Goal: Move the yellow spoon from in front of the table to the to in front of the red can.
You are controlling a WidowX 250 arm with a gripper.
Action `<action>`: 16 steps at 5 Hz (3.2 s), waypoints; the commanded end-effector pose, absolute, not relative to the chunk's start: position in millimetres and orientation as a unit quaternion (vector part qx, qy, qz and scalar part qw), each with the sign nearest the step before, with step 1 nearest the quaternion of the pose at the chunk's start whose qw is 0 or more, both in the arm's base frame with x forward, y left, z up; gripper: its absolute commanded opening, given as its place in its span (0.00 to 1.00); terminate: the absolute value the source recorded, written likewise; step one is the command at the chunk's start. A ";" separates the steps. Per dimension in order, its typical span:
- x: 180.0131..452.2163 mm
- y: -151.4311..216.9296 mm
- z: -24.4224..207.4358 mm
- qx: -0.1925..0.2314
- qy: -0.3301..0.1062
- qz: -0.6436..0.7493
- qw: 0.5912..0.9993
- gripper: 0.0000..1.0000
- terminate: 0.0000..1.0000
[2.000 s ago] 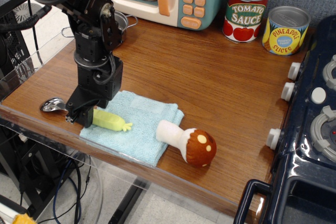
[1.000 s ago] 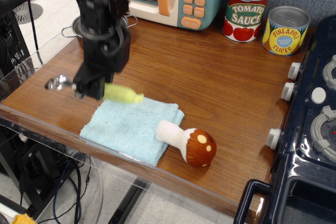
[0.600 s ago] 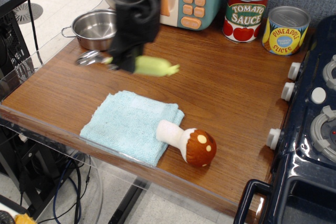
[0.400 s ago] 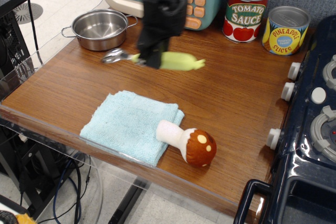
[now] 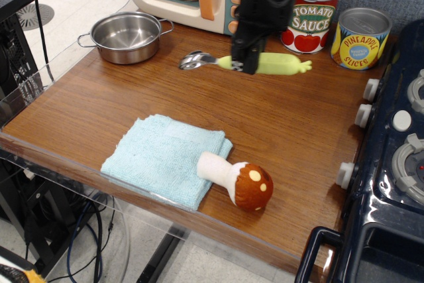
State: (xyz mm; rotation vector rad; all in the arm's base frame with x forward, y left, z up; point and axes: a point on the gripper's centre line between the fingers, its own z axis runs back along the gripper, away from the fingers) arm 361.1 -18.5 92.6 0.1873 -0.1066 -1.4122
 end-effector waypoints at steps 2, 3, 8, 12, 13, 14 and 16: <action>410.0 -47.0 70.2 0.125 -0.056 -0.634 0.761 0.00 0.00; 428.7 -58.4 61.0 0.128 -0.057 -0.629 0.765 0.00 0.00; 434.0 -57.2 45.9 0.134 -0.023 -0.618 0.775 1.00 0.00; 420.0 -51.4 107.7 0.168 -0.074 -0.600 0.779 1.00 0.00; 420.0 -51.4 107.7 0.168 -0.074 -0.600 0.779 1.00 0.00; 420.0 -51.4 107.7 0.168 -0.074 -0.600 0.779 1.00 0.00; 420.0 -51.4 107.7 0.168 -0.074 -0.600 0.779 1.00 1.00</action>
